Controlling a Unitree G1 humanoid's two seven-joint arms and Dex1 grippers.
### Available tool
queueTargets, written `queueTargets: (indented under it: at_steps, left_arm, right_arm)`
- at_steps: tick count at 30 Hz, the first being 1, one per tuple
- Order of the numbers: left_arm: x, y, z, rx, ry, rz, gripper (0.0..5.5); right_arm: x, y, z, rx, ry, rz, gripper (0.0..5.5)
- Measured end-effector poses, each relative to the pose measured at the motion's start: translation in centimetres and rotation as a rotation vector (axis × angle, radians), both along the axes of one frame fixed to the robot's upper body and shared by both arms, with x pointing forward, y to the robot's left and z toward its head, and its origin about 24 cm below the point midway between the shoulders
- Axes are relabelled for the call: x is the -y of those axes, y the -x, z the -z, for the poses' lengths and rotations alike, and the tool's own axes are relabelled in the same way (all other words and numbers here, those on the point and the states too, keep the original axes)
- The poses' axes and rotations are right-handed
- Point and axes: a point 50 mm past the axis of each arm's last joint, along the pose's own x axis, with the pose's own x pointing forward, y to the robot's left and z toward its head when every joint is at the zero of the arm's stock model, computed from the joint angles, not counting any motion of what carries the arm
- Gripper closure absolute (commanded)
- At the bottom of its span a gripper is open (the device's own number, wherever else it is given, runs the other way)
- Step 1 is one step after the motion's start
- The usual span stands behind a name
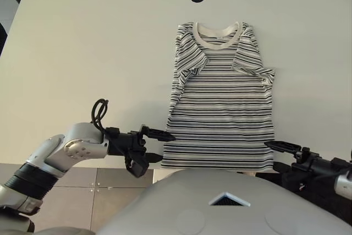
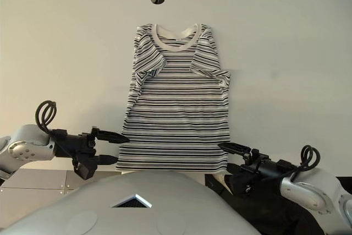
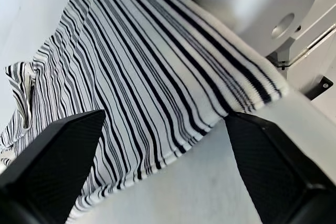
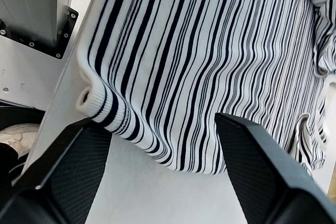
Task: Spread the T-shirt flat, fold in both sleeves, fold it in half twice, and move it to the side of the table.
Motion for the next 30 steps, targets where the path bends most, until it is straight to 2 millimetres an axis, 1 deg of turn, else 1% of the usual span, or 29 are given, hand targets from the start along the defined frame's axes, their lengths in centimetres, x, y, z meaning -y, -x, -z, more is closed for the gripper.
queueTargets:
  at_steps: [1,5,6,11,16,18,19,24,28,30]
  left_arm:
    - [0.1,0.1,0.1,-0.003,0.007,0.005,1.29]
    - [0.2,0.0,0.2,-0.007,0.018,0.02,1.26]
    - [0.1,-0.1,0.3,-0.018,0.025,0.016,1.43]
    - [-0.1,0.1,0.7,-0.044,0.023,0.029,2.44]
    - [0.1,0.1,1.2,-0.062,0.027,0.06,3.38]
    - [0.4,0.3,1.5,-0.074,0.039,0.061,3.56]
    - [0.5,0.4,1.6,-0.08,0.042,0.061,3.78]
    - [0.5,0.8,1.9,-0.108,0.037,0.068,4.78]
    - [0.5,1.0,2.2,-0.123,0.038,0.065,5.29]
    - [0.5,0.9,2.4,-0.146,0.055,0.036,5.38]
  right_arm:
    - [-0.1,0.0,0.0,-0.001,-0.003,-0.005,1.98]
    - [-0.1,0.1,0.2,-0.015,-0.008,-0.012,2.7]
    - [-0.2,0.2,0.2,-0.022,-0.011,-0.013,2.82]
    - [-0.1,0.3,0.6,-0.049,-0.011,-0.027,3.98]
    - [-0.2,0.2,0.9,-0.06,-0.017,-0.033,4.99]
    - [-0.1,0.2,1.0,-0.065,-0.016,-0.032,5.22]
    - [0.0,0.2,1.1,-0.067,-0.015,-0.031,5.39]
    - [0.1,0.2,1.1,-0.069,-0.011,-0.034,5.4]
    - [0.3,0.1,1.1,-0.07,-0.015,-0.025,5.4]
    - [0.4,0.0,1.2,-0.065,-0.018,-0.02,5.4]
